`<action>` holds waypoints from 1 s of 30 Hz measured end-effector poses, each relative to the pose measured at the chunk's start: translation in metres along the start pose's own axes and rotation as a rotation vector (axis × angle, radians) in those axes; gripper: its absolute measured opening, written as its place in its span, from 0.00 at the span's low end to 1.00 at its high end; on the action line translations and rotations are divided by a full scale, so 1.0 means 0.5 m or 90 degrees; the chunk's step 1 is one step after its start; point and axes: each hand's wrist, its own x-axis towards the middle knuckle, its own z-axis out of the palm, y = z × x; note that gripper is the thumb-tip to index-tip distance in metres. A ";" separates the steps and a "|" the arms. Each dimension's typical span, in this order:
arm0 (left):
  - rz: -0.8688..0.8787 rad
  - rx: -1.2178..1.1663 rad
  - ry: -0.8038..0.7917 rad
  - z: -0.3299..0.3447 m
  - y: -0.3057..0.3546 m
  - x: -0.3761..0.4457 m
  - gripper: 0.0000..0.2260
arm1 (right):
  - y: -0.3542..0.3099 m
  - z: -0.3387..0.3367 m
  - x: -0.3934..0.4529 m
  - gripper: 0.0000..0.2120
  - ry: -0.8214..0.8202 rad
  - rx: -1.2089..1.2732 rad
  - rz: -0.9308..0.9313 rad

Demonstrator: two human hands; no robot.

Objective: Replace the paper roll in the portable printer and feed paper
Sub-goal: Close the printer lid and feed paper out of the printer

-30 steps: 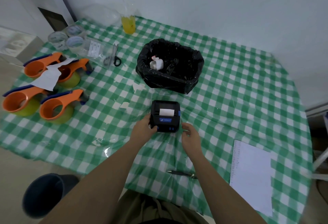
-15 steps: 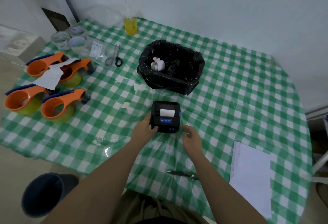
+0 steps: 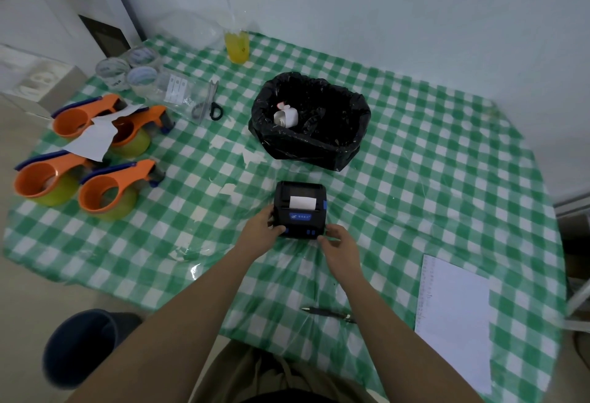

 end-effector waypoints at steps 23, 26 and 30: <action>-0.041 0.006 0.066 -0.016 0.007 -0.015 0.20 | -0.019 0.002 0.030 0.23 -0.015 -0.087 -0.079; -0.042 0.006 0.066 -0.015 0.007 -0.016 0.20 | -0.016 -0.001 0.031 0.23 -0.024 -0.080 -0.082; -0.043 0.010 0.071 -0.014 0.008 -0.018 0.20 | -0.007 -0.006 0.025 0.22 -0.026 -0.072 -0.080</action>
